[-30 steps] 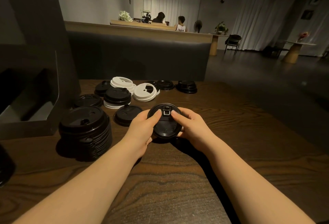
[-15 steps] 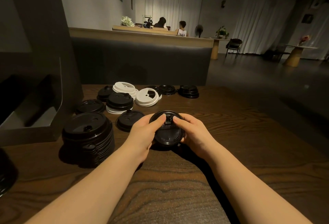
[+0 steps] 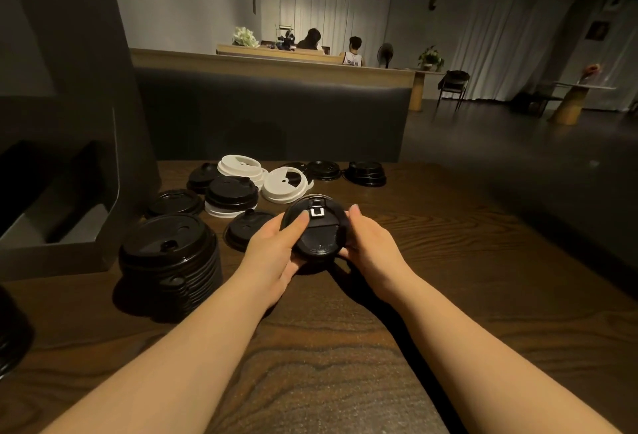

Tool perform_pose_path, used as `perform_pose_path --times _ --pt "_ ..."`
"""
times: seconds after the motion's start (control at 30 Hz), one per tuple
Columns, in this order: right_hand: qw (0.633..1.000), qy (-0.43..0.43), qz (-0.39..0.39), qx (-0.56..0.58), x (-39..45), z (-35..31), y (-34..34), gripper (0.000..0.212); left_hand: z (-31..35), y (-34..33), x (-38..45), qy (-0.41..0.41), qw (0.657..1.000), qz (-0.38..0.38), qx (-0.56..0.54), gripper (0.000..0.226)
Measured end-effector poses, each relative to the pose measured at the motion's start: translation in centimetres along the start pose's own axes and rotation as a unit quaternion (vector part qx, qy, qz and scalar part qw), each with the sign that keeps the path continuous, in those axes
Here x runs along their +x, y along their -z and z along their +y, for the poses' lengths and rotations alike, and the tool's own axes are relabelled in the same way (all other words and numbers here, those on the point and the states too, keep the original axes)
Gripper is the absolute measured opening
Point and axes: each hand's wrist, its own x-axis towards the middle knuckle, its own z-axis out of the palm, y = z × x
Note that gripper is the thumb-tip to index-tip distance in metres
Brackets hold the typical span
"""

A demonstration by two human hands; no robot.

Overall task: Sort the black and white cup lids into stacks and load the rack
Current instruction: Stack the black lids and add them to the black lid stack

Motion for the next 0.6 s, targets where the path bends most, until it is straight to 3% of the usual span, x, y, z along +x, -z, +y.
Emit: perform_pose_path --times 0.13,0.33,0.43,0.6 --pt "0.996 -0.059 0.002 -0.059 2.4 -1.3 0.9 0.065 0.1 0.2 0.9 -0.011 0.998 0.023 -0.055 0.033" --pt "0.977 -0.058 0.011 -0.206 7.5 -2.2 1.8 0.070 0.1 0.0 1.8 -0.029 0.995 0.036 -0.090 0.042" --pt "0.964 -0.040 0.025 -0.263 10.7 -1.7 0.9 0.084 0.0 0.1 2.1 -0.052 0.994 0.047 -0.088 0.036" --pt "0.912 0.003 0.012 -0.410 15.8 -0.7 0.7 0.054 0.4 0.4 2.8 -0.050 0.992 0.061 -0.100 0.029"
